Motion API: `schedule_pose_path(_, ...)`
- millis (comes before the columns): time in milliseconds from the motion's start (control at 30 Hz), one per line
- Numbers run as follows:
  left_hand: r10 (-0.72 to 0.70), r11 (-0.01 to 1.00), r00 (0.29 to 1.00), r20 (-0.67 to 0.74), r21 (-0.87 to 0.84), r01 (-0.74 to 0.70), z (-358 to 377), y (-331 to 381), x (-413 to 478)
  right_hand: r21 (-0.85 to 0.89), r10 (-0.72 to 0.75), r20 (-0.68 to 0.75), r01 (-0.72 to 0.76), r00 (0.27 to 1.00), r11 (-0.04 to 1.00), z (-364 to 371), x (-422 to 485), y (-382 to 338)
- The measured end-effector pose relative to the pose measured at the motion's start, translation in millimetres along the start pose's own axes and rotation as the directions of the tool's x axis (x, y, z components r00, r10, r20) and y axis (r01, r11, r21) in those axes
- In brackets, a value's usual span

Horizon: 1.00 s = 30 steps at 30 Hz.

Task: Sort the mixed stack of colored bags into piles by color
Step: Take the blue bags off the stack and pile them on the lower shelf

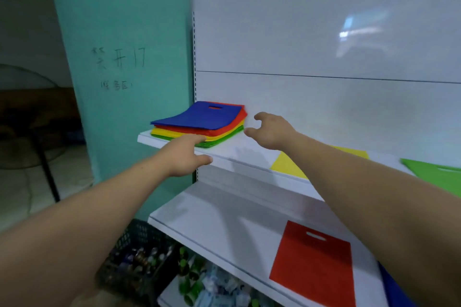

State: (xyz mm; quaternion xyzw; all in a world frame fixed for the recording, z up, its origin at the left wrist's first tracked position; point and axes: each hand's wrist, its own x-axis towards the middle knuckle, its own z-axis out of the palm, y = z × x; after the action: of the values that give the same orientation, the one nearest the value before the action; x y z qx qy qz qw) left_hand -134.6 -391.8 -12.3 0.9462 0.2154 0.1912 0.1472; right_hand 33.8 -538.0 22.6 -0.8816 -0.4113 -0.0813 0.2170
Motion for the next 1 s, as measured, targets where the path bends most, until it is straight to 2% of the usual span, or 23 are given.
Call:
schedule_pose_path(200, -0.043, 0.999, 0.999, -0.019, 0.009, 0.043, -2.9, -46.3, 52.3, -0.014, -0.038, 0.028, 0.038, 0.999, 0.999, 32.1, 66.9, -13.2)
schedule_pose_path(367, -0.030, 1.000, 0.999, -0.018, -0.006, 0.030, -4.3, -97.0, 105.5, -0.025, 0.002, 0.027, -0.001, 1.000, 1.000, 63.7, 125.6, -26.0)
schedule_pose_path(633, 0.058, 0.997, 0.997, 0.042, -0.062, -0.055, -12.5, -191.6, 208.6, -0.038, 0.195, -0.010, -0.195, 0.981, 0.980, 118.0, 211.0, -50.0)
schedule_pose_path(867, 0.058, 0.991, 0.994, 0.098, -0.126, -0.046, -9.6, -249.3, 286.1, -0.027, 0.416, -0.051, -0.418, 0.908, 0.908, 154.3, 258.9, -50.7)
schedule_pose_path(933, 0.067, 0.992, 0.986, 0.152, -0.116, -0.050, -6.4, -256.4, 302.6, -0.007, 0.470, -0.064, -0.472, 0.880, 0.882, 158.4, 272.2, -45.3)
schedule_pose_path(1000, 0.073, 0.992, 0.960, 0.269, -0.119, -0.043, -3.2, -260.7, 315.0, 0.034, 0.506, -0.079, -0.505, 0.859, 0.862, 162.9, 285.2, -38.1)
